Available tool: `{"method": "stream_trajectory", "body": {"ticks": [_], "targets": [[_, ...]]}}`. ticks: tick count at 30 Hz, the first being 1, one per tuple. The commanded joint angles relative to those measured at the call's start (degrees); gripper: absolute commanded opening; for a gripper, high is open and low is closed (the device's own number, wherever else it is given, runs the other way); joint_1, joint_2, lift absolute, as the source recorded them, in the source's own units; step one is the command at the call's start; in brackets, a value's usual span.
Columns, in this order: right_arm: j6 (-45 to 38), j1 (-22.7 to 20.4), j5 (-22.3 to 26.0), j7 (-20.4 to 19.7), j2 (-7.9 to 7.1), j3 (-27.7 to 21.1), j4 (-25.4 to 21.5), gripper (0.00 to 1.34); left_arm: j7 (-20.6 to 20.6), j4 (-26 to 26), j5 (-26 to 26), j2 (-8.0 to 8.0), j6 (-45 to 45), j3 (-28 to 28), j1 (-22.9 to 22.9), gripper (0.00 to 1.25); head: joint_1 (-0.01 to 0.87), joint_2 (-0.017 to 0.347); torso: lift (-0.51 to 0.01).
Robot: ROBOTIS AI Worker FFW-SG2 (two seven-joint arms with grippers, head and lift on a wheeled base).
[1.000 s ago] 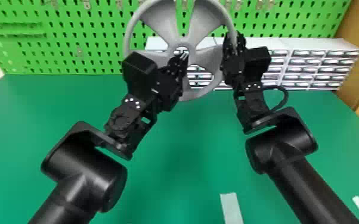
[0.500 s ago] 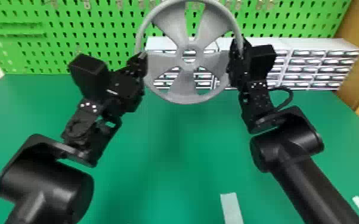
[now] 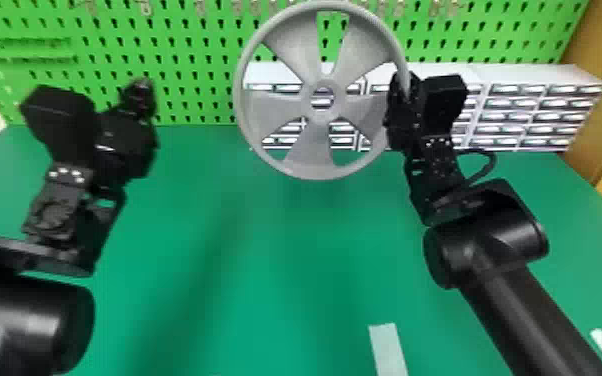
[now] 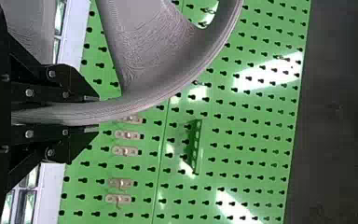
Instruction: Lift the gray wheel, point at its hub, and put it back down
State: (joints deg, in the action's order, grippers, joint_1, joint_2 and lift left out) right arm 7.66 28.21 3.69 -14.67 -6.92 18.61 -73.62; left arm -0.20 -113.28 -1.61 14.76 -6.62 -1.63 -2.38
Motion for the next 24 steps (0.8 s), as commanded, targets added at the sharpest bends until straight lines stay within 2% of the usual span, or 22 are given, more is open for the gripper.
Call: {"method": "stream_trajectory", "body": {"ticks": [1, 4, 10, 14, 24], "targets": [[-0.01, 0.0, 0.0, 0.08, 0.06, 0.2, -0.12, 0.01, -2.17, 0.08, 3.28, -0.08, 0.46, 4.18, 0.53, 0.02, 0.692, 0.048, -0.088], [-0.28, 0.0, 0.18, 0.25, 0.06, 0.28, -0.21, 0.01, -4.11, 0.16, 6.01, -0.08, 0.64, 6.2, 0.97, 0.02, 0.692, 0.048, -0.088], [-2.3, -0.35, 0.62, 0.6, -0.03, 0.28, -1.35, 0.01, -5.25, 0.43, 5.31, -0.26, 0.9, 8.14, 1.59, 0.02, 0.692, 0.048, -0.088], [-8.1, -0.71, 0.62, 0.96, -0.03, 0.2, -3.81, 0.01, -5.25, 0.78, 2.23, -0.61, 0.9, 8.84, 1.85, 0.02, 0.692, 0.048, -0.088], [-20.75, -1.5, 2.29, 2.8, -0.03, 0.11, -8.12, 0.01, -5.25, 1.04, 0.12, -0.7, 0.99, 8.22, 2.2, 0.02, 0.692, 0.048, -0.088]]}}
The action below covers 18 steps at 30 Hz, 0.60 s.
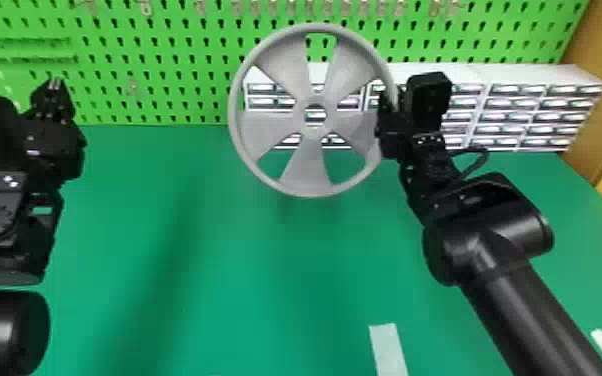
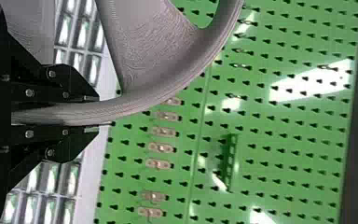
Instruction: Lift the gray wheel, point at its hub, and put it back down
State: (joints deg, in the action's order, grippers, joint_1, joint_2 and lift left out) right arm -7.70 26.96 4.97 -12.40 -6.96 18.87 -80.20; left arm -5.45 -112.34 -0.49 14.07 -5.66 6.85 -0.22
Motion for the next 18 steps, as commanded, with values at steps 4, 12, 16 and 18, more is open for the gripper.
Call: {"method": "stream_trajectory", "body": {"ticks": [4, 12, 16, 18], "targets": [[-11.11, -0.24, 2.15, 1.51, 0.19, -0.76, -2.33, 0.01, 0.09, 0.37, -2.06, 0.0, 0.04, -0.61, 0.05, 0.02, 0.692, 0.048, -0.088], [-25.61, 0.46, 4.79, 4.23, 1.25, -2.79, -3.39, 0.01, 0.35, 0.55, -2.5, 0.0, -0.05, -0.96, 0.05, 0.02, 0.692, 0.048, -0.088], [-31.32, 1.07, 4.96, 4.49, 1.51, -2.96, -3.47, 0.01, 0.52, 0.55, -2.76, 0.0, -0.05, -0.96, 0.05, 0.02, 0.692, 0.048, -0.088], [-34.58, 1.51, 5.14, 4.49, 1.86, -3.31, -3.47, 0.01, 0.52, 0.63, -2.85, 0.0, -0.05, -1.13, 0.05, 0.02, 0.692, 0.048, -0.088]]}}
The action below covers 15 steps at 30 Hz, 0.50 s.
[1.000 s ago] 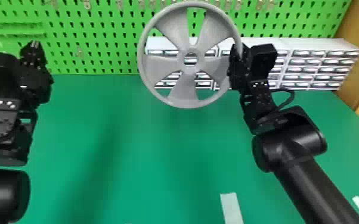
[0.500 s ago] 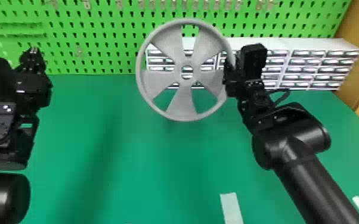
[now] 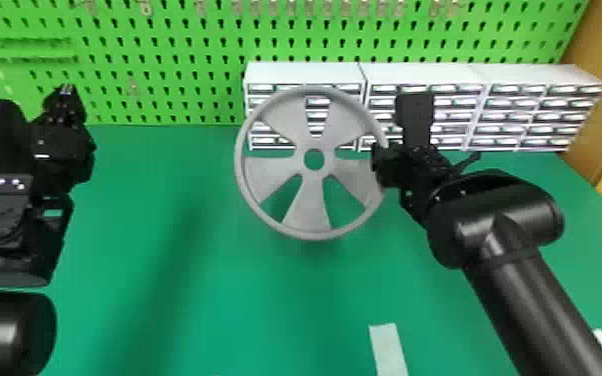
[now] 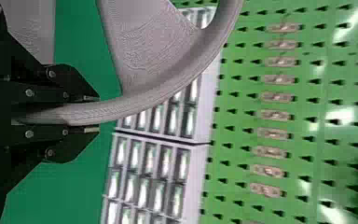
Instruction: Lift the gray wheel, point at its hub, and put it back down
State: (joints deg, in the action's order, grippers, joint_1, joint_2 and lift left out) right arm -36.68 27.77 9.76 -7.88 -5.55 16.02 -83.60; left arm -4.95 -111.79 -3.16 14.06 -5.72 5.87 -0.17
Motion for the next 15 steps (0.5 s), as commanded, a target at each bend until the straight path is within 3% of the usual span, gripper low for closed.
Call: {"method": "stream_trajectory", "body": {"ticks": [1, 9, 15], "targets": [[-7.44, 0.97, 0.43, -0.03, 0.63, -0.73, -0.07, 0.01, 0.11, 0.17, -0.18, 0.0, 0.0, -0.25, -0.09, 0.02, 0.692, 0.048, -0.088], [-22.55, 5.19, 1.4, 0.06, 0.63, -0.29, 3.18, 0.01, 0.11, 0.44, -0.26, -0.09, 0.0, -0.69, -0.18, 0.02, 0.692, 0.048, -0.088], [-24.58, 6.24, 1.93, 1.2, 0.98, -0.73, 6.44, 0.01, 0.03, 0.52, -0.26, -0.09, 0.0, -0.86, -0.27, 0.02, 0.692, 0.048, -0.088]]}}
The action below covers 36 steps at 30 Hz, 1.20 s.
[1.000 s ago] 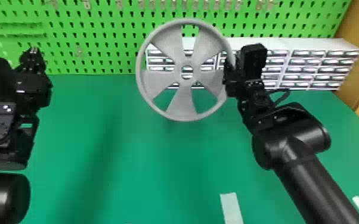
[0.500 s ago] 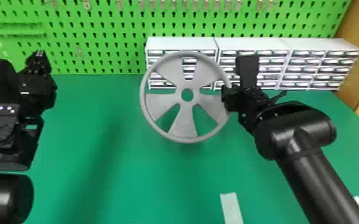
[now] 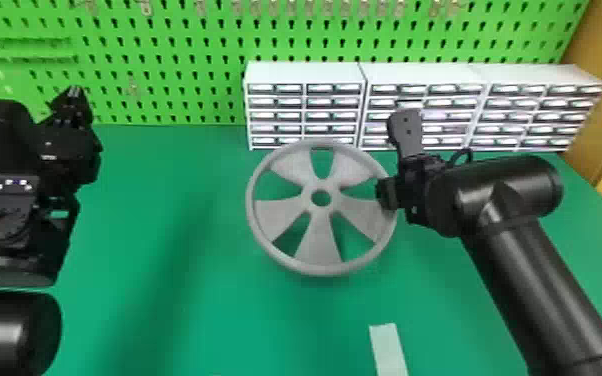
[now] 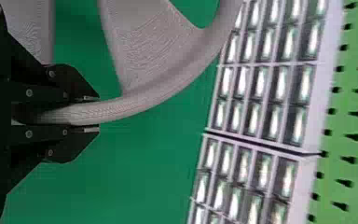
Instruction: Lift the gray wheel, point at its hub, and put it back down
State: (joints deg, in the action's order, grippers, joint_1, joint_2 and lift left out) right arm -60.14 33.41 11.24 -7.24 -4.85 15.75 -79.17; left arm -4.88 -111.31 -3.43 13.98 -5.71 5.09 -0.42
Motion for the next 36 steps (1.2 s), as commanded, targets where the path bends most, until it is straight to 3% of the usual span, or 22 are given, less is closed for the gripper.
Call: {"method": "stream_trajectory", "body": {"ticks": [1, 6, 15, 21, 36], "targets": [[-1.38, 0.87, 0.45, 1.0, 0.36, -0.55, 2.62, 0.01, -0.05, 0.04, 0.0, 0.0, 0.0, -0.08, -0.02, 0.02, 0.692, 0.048, -0.088], [-2.7, 2.63, 0.28, 5.04, 0.36, -0.11, 6.84, 0.01, -0.05, 0.21, 0.0, 0.0, 0.0, -0.26, -0.11, 0.02, 0.692, 0.048, -0.088], [-4.55, 4.38, -2.18, 6.89, 0.89, 1.04, 10.71, 0.01, 0.04, 0.56, -0.09, 0.0, 0.0, -0.52, -0.11, 0.02, 0.692, 0.048, -0.088], [-4.46, 4.56, -3.85, 7.42, 1.33, 1.56, 12.29, 0.01, 0.04, 0.56, -0.09, -0.09, 0.0, -0.61, -0.2, 0.02, 0.692, 0.048, -0.088], [-2.09, 4.12, -2.45, 7.42, 1.68, 1.56, 15.28, 0.01, 0.22, 0.92, -0.09, -0.09, 0.0, -1.05, -0.46, 0.02, 0.692, 0.048, -0.088]]}}
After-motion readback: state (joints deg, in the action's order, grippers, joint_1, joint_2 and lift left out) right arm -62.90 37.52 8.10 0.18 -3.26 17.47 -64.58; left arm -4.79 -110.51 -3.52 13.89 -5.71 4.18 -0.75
